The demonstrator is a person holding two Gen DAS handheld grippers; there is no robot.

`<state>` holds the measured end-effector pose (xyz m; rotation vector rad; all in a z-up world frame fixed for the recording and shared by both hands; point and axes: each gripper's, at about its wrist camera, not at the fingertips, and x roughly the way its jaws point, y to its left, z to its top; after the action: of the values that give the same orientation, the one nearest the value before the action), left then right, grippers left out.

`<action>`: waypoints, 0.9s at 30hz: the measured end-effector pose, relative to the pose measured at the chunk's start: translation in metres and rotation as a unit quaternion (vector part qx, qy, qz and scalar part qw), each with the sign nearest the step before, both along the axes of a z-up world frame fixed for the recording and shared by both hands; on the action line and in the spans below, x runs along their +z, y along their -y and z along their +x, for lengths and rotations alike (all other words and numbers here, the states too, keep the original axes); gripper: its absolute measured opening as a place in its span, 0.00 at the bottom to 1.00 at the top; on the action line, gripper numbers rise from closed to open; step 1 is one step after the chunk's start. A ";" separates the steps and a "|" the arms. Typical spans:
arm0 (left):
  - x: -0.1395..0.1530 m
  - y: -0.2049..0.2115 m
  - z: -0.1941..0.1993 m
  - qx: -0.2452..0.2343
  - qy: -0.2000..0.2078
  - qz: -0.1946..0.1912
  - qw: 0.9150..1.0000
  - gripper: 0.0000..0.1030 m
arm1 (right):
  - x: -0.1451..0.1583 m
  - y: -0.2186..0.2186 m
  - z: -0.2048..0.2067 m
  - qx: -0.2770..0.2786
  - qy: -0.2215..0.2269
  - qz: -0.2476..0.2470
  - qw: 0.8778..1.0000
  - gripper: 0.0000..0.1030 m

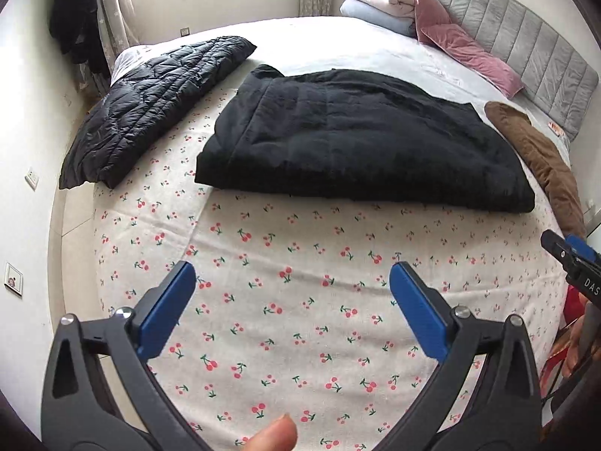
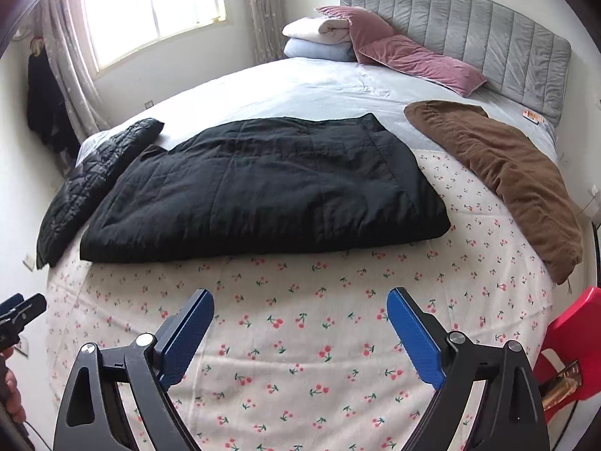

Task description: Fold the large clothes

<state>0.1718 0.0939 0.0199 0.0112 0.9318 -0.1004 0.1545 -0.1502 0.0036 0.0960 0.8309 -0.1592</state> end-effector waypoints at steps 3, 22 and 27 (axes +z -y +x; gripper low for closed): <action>-0.023 0.016 -0.007 0.007 0.003 0.008 1.000 1.00 | -0.020 -0.019 -0.001 0.005 -0.016 -0.034 0.999 0.95; -0.054 0.037 -0.022 0.005 -0.035 0.004 0.999 1.00 | -0.044 -0.066 -0.015 0.043 -0.019 -0.048 0.998 0.95; -0.054 0.038 -0.023 0.003 -0.035 0.006 0.999 1.00 | -0.045 -0.062 -0.015 0.039 -0.023 -0.039 0.998 0.95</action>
<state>0.1486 0.0557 -0.0345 0.0165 1.0031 -0.0894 0.1396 -0.0879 -0.0418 -0.0135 0.8716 -0.1197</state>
